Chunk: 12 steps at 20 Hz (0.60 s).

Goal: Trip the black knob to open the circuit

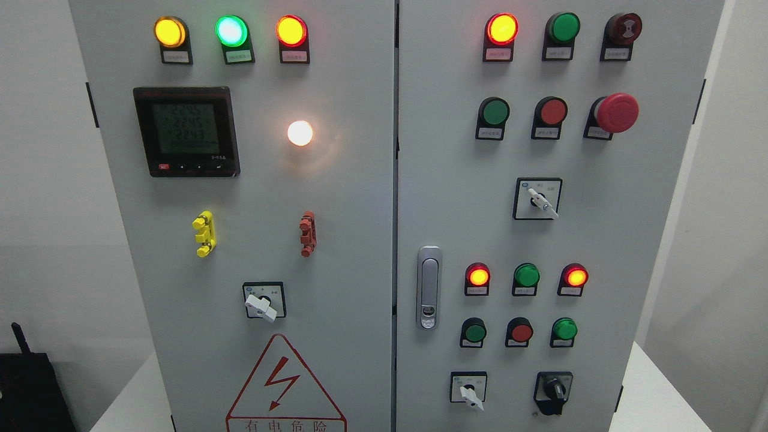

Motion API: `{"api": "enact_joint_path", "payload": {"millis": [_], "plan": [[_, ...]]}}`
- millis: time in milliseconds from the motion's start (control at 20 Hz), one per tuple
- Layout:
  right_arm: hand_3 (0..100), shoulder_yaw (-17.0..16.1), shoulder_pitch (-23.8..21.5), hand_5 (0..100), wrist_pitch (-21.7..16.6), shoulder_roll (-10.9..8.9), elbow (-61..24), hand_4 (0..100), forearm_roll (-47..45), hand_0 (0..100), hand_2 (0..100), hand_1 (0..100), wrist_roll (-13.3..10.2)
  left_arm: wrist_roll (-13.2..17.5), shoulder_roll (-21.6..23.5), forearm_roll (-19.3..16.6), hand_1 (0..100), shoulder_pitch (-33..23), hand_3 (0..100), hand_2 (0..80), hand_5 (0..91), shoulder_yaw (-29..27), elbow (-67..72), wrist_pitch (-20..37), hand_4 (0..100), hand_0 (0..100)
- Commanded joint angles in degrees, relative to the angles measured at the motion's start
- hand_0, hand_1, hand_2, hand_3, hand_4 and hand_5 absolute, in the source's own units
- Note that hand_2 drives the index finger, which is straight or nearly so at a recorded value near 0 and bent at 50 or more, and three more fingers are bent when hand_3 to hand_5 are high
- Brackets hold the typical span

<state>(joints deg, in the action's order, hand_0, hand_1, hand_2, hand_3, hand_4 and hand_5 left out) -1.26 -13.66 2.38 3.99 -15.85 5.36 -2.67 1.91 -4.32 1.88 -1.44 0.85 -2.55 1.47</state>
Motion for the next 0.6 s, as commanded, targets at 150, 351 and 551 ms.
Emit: {"api": "enact_joint_path", "payload": {"millis": [150, 351, 551], "plan": [[0, -0.4, 0.0, 0, -0.1, 0.14, -0.1, 0, -0.2, 0, 0, 9, 0.5, 0.0, 0.0, 0.1, 39, 0.1, 0, 0.0, 0.0, -0.1, 0.0, 0.2, 0, 12], [0, -0.9, 0.0, 0, -0.1, 0.14, -0.8, 0, -0.4, 0, 0, 9, 1.8, 0.0, 0.0, 0.1, 39, 0.1, 0, 0.0, 0.0, -0.1, 0.0, 0.1, 0, 12], [0, -3.7, -0.5, 0, 0.1, 0.32, -5.9, 0, -0.5, 0, 0, 8, 3.1, 0.0, 0.0, 0.1, 39, 0.1, 0, 0.0, 0.0, -0.1, 0.0, 0.2, 0, 12]]}}
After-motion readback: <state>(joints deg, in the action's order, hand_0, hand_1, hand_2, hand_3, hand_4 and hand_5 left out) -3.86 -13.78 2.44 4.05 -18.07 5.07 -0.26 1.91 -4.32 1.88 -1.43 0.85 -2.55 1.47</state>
